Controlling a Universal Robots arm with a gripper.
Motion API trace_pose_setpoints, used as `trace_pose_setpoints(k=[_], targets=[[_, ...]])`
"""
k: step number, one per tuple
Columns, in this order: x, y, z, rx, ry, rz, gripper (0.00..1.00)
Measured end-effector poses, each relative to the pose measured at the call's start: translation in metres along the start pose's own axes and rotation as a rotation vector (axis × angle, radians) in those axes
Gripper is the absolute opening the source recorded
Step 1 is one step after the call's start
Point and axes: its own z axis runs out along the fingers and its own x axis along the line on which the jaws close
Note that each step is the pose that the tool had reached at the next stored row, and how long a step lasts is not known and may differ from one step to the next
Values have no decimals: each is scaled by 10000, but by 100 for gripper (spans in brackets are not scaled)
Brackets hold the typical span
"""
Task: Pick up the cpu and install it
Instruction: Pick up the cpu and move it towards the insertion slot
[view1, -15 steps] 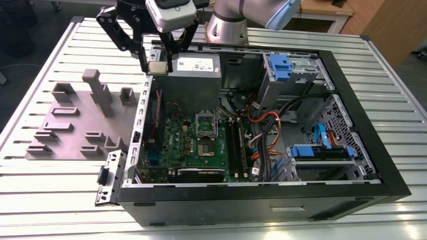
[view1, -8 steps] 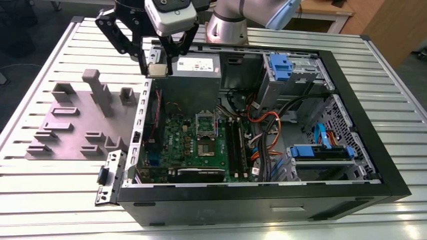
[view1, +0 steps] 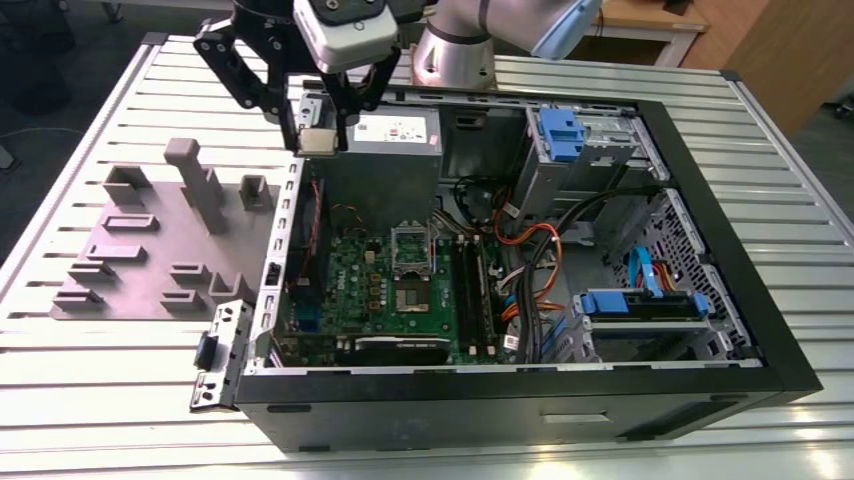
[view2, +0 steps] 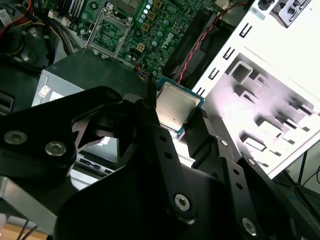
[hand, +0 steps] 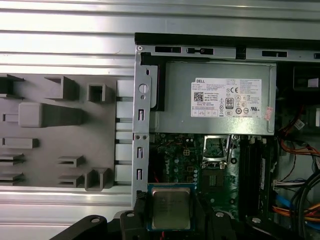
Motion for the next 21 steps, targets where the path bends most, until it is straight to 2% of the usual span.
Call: trace_pose_setpoints(k=[9, 21], targets=[[-112, -1, 2, 0, 1, 0, 47], [-169, -1, 3, 0, 0, 1, 47]])
